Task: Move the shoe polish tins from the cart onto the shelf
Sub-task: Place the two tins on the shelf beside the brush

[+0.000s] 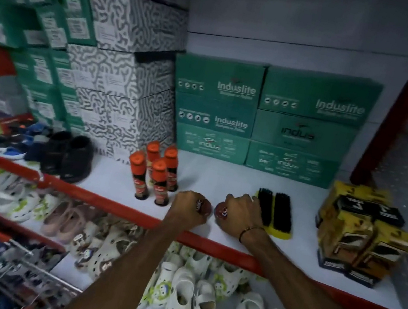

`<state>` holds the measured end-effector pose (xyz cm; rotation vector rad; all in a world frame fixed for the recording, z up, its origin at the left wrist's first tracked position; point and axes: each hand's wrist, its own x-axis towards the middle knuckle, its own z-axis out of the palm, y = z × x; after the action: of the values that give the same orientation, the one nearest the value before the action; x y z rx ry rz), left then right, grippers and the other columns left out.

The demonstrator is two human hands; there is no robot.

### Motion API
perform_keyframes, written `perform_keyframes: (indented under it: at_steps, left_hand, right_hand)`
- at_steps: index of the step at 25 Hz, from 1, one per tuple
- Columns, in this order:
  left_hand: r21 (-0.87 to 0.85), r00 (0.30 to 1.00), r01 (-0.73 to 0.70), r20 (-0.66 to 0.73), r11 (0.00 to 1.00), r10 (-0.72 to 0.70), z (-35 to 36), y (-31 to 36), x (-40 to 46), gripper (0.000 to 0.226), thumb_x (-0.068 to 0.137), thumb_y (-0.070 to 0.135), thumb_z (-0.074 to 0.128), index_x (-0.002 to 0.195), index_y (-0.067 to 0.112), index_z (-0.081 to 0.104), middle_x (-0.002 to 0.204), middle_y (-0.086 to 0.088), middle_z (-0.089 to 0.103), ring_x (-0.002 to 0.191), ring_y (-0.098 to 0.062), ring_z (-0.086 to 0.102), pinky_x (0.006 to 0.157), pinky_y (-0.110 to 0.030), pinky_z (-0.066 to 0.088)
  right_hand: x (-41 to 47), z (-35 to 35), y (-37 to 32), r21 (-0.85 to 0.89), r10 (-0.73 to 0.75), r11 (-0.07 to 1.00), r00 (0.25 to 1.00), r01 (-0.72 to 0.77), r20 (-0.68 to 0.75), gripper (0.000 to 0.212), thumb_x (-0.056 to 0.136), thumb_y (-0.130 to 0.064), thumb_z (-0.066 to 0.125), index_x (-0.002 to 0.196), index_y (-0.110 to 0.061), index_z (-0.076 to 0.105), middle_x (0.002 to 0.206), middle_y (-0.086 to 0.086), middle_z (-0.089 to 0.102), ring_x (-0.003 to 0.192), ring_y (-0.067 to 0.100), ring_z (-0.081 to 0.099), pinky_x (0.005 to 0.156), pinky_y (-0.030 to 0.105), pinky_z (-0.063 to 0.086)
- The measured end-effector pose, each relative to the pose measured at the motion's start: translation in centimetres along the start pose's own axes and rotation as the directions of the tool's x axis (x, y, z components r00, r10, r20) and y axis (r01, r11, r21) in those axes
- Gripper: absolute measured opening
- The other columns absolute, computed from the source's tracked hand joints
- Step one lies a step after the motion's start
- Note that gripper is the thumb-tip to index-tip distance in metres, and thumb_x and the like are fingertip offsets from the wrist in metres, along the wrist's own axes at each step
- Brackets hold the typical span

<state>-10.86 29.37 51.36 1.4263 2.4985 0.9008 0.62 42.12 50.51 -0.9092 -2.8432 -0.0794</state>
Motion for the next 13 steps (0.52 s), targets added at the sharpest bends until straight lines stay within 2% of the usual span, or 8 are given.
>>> perform_keyframes:
  at_steps: [3, 9, 13]
  left_hand:
    - [0.040, 1.000, 0.008, -0.008, 0.999, -0.008, 0.8, -0.2, 2.7, 0.016, 0.082, 0.015, 0.074, 0.094, 0.014, 0.084, 0.098, -0.010, 0.083, 0.096, -0.028, 0.076, 0.085, -0.031, 0.056]
    - [0.084, 1.000, -0.005, 0.008, 0.996, 0.004, 2.1, -0.3, 7.5, 0.015, 0.085, 0.014, 0.072, 0.094, 0.013, 0.083, 0.098, -0.014, 0.082, 0.098, -0.034, 0.074, 0.086, -0.036, 0.057]
    - [0.076, 0.999, 0.014, 0.043, 0.997, -0.018, 1.9, -0.2, 8.7, 0.028, 0.079, 0.013, 0.078, 0.107, 0.009, 0.080, 0.112, -0.016, 0.079, 0.111, -0.034, 0.072, 0.095, -0.036, 0.056]
  right_hand:
    - [1.8, 0.6, 0.4, 0.028, 0.010, 1.000, 1.000, -0.009, -0.024, 0.048, 0.081, -0.055, 0.065, 0.109, -0.017, 0.064, 0.108, 0.012, 0.073, 0.110, 0.033, 0.063, 0.109, 0.047, 0.035]
    - [5.1, 1.4, 2.0, 0.053, 0.072, 0.996, 0.997, -0.072, -0.010, 0.049, 0.083, -0.053, 0.067, 0.115, -0.016, 0.062, 0.111, 0.012, 0.073, 0.111, 0.033, 0.063, 0.118, 0.050, 0.026]
    - [5.1, 0.4, 2.1, 0.080, 0.085, 0.993, 0.996, -0.085, -0.002, 0.050, 0.083, -0.050, 0.066, 0.119, -0.017, 0.060, 0.115, 0.011, 0.071, 0.115, 0.032, 0.062, 0.119, 0.050, 0.027]
